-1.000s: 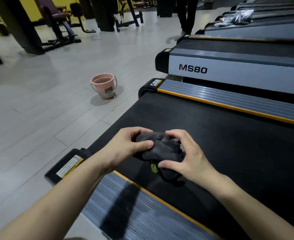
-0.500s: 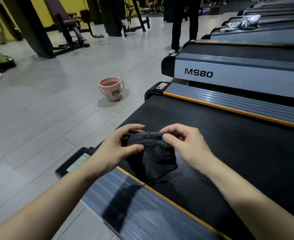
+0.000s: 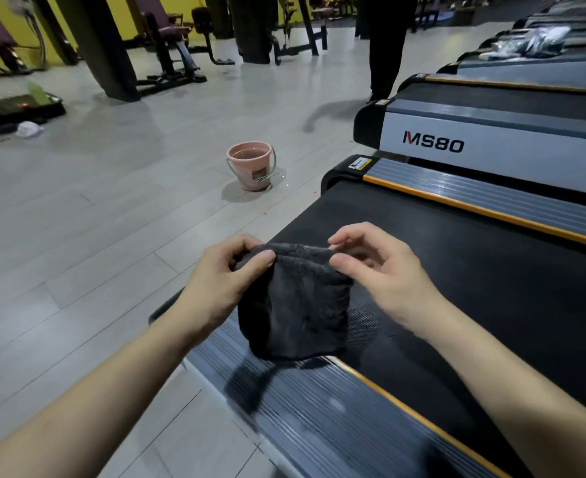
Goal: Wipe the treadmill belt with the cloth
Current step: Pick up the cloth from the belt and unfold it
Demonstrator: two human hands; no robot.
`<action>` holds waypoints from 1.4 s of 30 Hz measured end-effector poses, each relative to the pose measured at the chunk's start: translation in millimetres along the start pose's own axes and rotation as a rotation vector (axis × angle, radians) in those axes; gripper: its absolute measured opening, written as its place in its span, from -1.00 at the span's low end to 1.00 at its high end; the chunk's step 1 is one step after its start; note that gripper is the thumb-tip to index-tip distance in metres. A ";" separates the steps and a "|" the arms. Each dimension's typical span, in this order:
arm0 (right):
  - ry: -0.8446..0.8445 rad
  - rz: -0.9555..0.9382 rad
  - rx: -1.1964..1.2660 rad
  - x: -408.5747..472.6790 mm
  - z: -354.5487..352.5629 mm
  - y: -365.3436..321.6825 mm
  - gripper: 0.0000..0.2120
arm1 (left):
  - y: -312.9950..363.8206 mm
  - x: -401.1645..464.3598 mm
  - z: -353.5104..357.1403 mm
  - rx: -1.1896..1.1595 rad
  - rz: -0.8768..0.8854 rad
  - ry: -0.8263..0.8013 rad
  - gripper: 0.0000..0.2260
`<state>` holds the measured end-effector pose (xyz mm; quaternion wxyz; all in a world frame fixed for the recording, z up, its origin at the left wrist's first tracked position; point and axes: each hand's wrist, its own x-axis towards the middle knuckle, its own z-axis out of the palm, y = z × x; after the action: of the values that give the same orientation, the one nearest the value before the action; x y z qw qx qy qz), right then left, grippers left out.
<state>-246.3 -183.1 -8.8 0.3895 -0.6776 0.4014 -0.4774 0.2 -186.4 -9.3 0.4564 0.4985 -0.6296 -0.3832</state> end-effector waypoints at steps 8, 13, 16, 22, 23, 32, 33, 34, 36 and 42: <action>-0.107 -0.224 -0.537 -6.1 30.5 27.8 -0.65 | -22.4 -2.7 -14.3 0.008 -0.052 -0.035 -0.87; -0.117 -0.267 -0.699 -9.6 40.4 32.6 -0.57 | -23.9 -4.7 -12.3 -0.033 -0.064 -0.023 -0.91; -0.067 -0.292 -0.674 -7.0 40.6 32.4 -0.78 | -24.4 -9.0 -12.9 -0.050 -0.082 -0.043 -0.93; 0.017 -0.221 -0.587 -0.9 33.0 15.0 -0.90 | -30.5 -14.2 -12.3 0.144 -0.059 -0.073 -0.84; 0.035 -0.235 -0.588 -0.5 32.7 10.7 -0.91 | -29.7 -14.3 -11.4 0.181 -0.042 -0.085 -0.84; 0.077 -0.399 -0.627 -1.2 24.6 -7.9 -0.97 | -24.3 -24.3 -0.2 0.527 -0.004 -0.255 -0.65; 0.094 -0.406 -0.617 -0.7 22.3 -9.6 -0.97 | -22.8 -24.0 -0.1 0.543 0.023 -0.218 -0.73; 0.109 -0.411 -0.606 -0.3 19.8 -11.4 -0.97 | -22.2 -22.7 -1.2 0.545 0.043 -0.177 -0.82; 0.129 -0.417 -0.587 -0.4 16.4 -14.8 -0.96 | -22.6 -19.3 -8.1 0.497 0.059 -0.117 -0.94; 0.135 -0.405 -0.501 -7.5 20.3 -17.4 -0.95 | -26.3 -23.8 -18.1 0.098 -0.082 -0.126 -0.95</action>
<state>-225.5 -166.8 -0.4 0.0806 -0.7853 0.3883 -0.4754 26.9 -169.1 -33.3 0.3746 0.5205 -0.6541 -0.4010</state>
